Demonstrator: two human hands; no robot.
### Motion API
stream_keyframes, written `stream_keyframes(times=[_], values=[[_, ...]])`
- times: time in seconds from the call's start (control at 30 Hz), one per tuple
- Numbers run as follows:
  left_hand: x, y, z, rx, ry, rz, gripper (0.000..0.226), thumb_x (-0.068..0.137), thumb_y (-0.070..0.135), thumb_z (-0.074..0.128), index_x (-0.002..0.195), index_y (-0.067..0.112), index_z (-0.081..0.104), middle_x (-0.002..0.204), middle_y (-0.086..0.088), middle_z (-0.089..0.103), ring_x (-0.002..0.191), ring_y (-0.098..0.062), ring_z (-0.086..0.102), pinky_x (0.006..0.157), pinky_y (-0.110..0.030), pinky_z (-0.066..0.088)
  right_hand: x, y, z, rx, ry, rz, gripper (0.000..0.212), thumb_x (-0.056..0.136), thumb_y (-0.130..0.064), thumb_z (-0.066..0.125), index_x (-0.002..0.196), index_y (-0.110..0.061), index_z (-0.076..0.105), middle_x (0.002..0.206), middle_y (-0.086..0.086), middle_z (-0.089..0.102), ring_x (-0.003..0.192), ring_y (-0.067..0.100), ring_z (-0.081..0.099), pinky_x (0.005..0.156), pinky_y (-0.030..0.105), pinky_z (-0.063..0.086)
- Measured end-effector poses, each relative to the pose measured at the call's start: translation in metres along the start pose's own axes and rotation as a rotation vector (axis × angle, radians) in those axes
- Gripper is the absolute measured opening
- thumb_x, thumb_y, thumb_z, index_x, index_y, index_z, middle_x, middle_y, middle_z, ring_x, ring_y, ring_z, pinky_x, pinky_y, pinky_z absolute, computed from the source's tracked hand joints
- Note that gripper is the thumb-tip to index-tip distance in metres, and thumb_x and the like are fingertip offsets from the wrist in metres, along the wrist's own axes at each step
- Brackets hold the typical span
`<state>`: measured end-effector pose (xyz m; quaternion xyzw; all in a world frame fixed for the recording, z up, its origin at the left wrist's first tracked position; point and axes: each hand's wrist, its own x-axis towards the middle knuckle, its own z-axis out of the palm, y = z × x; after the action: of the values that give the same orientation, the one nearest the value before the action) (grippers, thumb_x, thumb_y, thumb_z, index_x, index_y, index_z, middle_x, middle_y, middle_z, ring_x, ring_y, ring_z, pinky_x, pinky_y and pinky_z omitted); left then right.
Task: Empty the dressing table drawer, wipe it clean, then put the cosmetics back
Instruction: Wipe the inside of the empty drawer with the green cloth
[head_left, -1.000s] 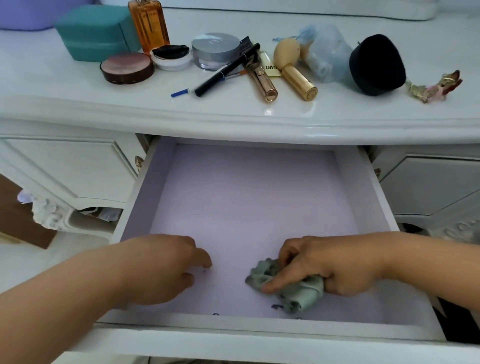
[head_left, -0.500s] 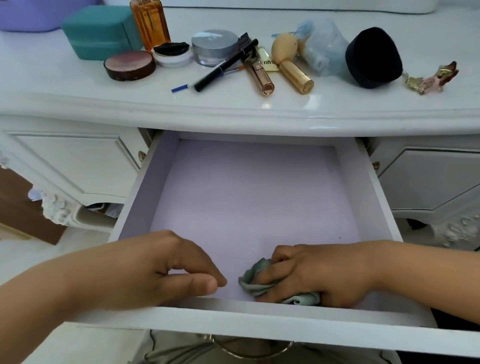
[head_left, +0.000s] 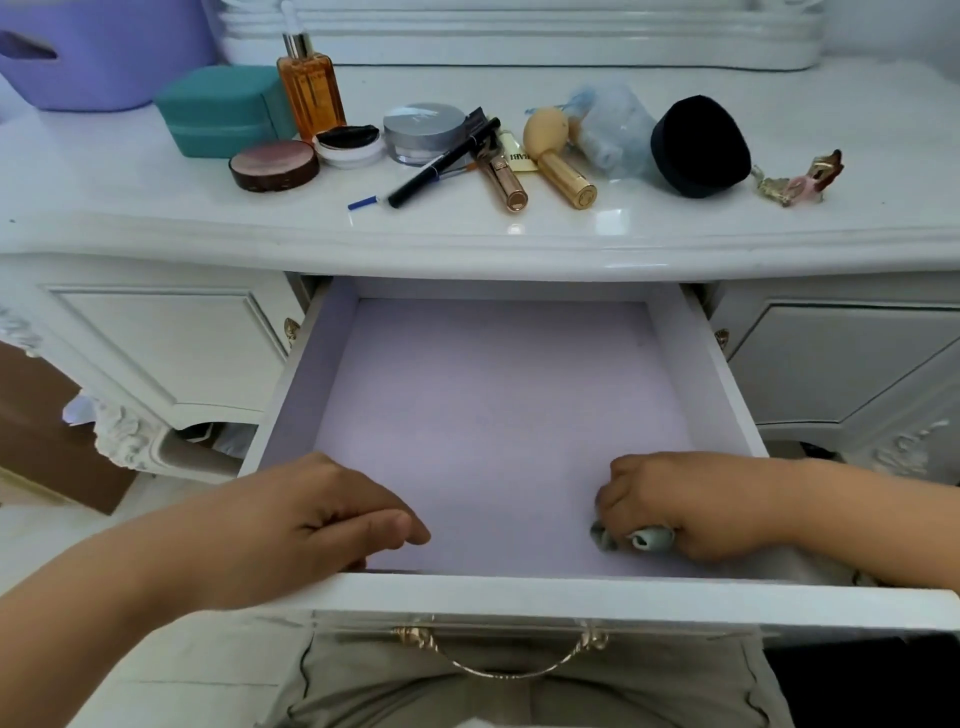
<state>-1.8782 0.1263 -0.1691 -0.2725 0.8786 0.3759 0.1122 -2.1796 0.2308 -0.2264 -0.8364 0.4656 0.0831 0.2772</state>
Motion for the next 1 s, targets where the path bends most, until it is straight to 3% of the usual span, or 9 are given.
stream_keyframes(times=[0.13, 0.23, 0.37, 0.43, 0.5, 0.6, 0.7, 0.9, 1.0], values=[[0.000, 0.003, 0.001, 0.004, 0.038, -0.023, 0.044, 0.076, 0.071, 0.029, 0.099, 0.052, 0.061, 0.097, 0.035, 0.062, 0.079, 0.005, 0.064, 0.073, -0.017, 0.049, 0.003, 0.003, -0.007, 0.061, 0.151, 0.189, 0.029, 0.076, 0.001, 0.053, 0.097, -0.016, 0.064, 0.103, 0.000, 0.062, 0.094, 0.015, 0.051, 0.080, 0.021, 0.036], [-0.001, 0.000, 0.000, 0.011, 0.079, -0.049, 0.047, 0.079, 0.072, 0.020, 0.091, 0.051, 0.060, 0.096, 0.034, 0.061, 0.079, 0.005, 0.064, 0.070, -0.017, 0.047, 0.007, 0.006, -0.011, 0.107, 0.278, 0.368, 0.034, 0.074, 0.002, 0.053, 0.100, -0.019, 0.060, 0.100, -0.003, 0.053, 0.096, 0.016, 0.053, 0.085, 0.031, 0.045], [-0.002, -0.006, -0.001, 0.036, 0.114, -0.044, 0.074, 0.055, 0.092, 0.010, 0.094, 0.052, 0.057, 0.096, 0.030, 0.062, 0.080, 0.007, 0.063, 0.065, -0.010, 0.044, 0.005, 0.006, -0.015, -0.013, 0.207, 0.557, 0.018, 0.077, -0.004, 0.050, 0.088, -0.019, 0.049, 0.093, -0.004, 0.041, 0.090, 0.022, 0.052, 0.081, 0.034, 0.046], [-0.002, -0.007, 0.000, 0.041, 0.109, -0.051, 0.065, 0.063, 0.085, 0.016, 0.099, 0.050, 0.057, 0.095, 0.025, 0.064, 0.080, 0.008, 0.062, 0.066, -0.011, 0.045, 0.002, 0.005, -0.018, -0.123, 0.111, 0.662, 0.015, 0.081, -0.010, 0.050, 0.093, -0.018, 0.049, 0.113, 0.004, 0.046, 0.101, 0.024, 0.053, 0.086, 0.032, 0.045], [-0.001, -0.005, 0.001, 0.058, 0.098, -0.070, 0.041, 0.080, 0.065, 0.029, 0.101, 0.046, 0.059, 0.094, 0.022, 0.065, 0.081, 0.008, 0.062, 0.068, -0.014, 0.047, -0.002, 0.005, -0.018, -0.174, -0.077, 0.735, 0.035, 0.085, -0.015, 0.047, 0.120, -0.010, 0.045, 0.138, 0.015, 0.035, 0.120, 0.028, 0.047, 0.099, 0.033, 0.040], [-0.001, -0.004, 0.001, 0.076, 0.112, -0.062, 0.034, 0.085, 0.056, 0.032, 0.102, 0.044, 0.059, 0.092, 0.020, 0.066, 0.082, 0.006, 0.060, 0.070, -0.014, 0.046, -0.005, -0.001, -0.014, -0.102, -0.326, 0.674, 0.064, 0.092, -0.022, 0.036, 0.144, -0.001, 0.006, 0.153, 0.026, 0.001, 0.141, 0.036, 0.013, 0.116, 0.038, 0.019], [-0.001, -0.006, 0.001, 0.066, 0.121, -0.053, 0.046, 0.075, 0.067, 0.026, 0.102, 0.045, 0.057, 0.092, 0.026, 0.063, 0.082, 0.007, 0.059, 0.072, -0.019, 0.048, -0.009, -0.011, -0.014, -0.040, -0.455, 0.567, 0.070, 0.096, -0.015, 0.029, 0.143, -0.007, -0.022, 0.151, 0.017, -0.028, 0.142, 0.029, -0.019, 0.119, 0.037, 0.000], [0.000, -0.006, 0.001, 0.086, 0.144, -0.058, 0.034, 0.084, 0.057, 0.032, 0.102, 0.043, 0.057, 0.091, 0.030, 0.058, 0.082, 0.003, 0.057, 0.074, -0.025, 0.049, -0.019, -0.014, -0.021, -0.030, -0.408, 0.303, 0.091, 0.089, 0.004, 0.035, 0.133, -0.052, -0.021, 0.148, -0.022, -0.020, 0.137, 0.002, -0.023, 0.116, 0.022, -0.003], [-0.001, -0.004, 0.002, 0.082, 0.147, -0.068, 0.038, 0.081, 0.058, 0.029, 0.103, 0.043, 0.057, 0.093, 0.032, 0.055, 0.083, 0.002, 0.056, 0.075, -0.026, 0.049, -0.019, -0.009, -0.028, -0.112, -0.319, 0.270, 0.097, 0.085, 0.000, 0.043, 0.127, -0.048, -0.031, 0.145, -0.016, -0.037, 0.138, 0.004, -0.026, 0.117, 0.021, -0.002]])
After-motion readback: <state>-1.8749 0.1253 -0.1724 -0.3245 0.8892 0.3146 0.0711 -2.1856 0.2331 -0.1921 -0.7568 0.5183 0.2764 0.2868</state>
